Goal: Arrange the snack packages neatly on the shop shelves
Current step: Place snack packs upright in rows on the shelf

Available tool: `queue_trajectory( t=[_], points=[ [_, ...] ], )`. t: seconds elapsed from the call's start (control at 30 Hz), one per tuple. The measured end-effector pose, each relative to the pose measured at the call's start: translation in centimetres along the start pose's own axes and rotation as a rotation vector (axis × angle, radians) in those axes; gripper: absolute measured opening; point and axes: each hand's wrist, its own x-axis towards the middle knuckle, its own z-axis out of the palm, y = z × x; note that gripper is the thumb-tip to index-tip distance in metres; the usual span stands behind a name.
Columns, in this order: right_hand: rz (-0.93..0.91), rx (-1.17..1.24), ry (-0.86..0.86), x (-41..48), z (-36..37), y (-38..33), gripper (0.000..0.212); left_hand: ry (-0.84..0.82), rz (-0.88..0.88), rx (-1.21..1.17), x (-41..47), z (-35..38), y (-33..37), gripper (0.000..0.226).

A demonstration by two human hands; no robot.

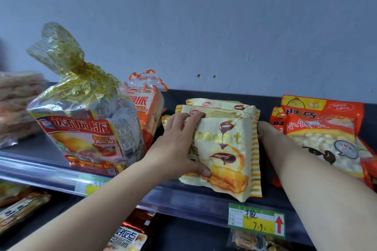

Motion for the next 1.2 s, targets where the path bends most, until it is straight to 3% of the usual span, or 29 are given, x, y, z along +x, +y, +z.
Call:
queue_trajectory(
  t=[0.1,0.2,0.37,0.5,0.67,0.8,0.97,1.2],
  points=[
    [-0.037,0.042,0.04,0.7,-0.2,0.0,0.024,0.005,-0.005,-0.001,-0.1,0.1,-0.1,0.125],
    [-0.233,0.016,0.049,0.7,0.0,-0.8,0.017,0.004,-0.021,0.006,-0.1,0.2,-0.2,0.126],
    [-0.622,-0.085,0.353,-1.4,-0.5,-4.3,0.027,0.028,-0.094,0.121,1.4,1.5,0.9,0.122],
    [-0.581,-0.182,0.4,-2.1,-2.4,-5.0,0.029,0.013,-0.172,0.18,3.3,2.9,1.5,0.125],
    [-0.557,-0.237,0.306,-3.2,-3.2,-3.6,0.036,-0.005,-0.209,0.254,4.6,3.9,1.6,0.124],
    [-0.554,-0.225,0.247,-4.2,-3.4,-2.7,0.042,0.034,-0.215,0.387,4.4,4.7,1.6,0.116],
    [-0.579,-0.248,0.194,-6.3,-3.7,-1.3,0.045,0.053,-0.165,0.366,2.8,5.3,1.7,0.103],
    [-0.654,-0.391,0.162,-8.8,-3.4,2.4,0.023,0.022,-0.112,0.209,-0.4,4.3,1.6,0.082]
  ],
)
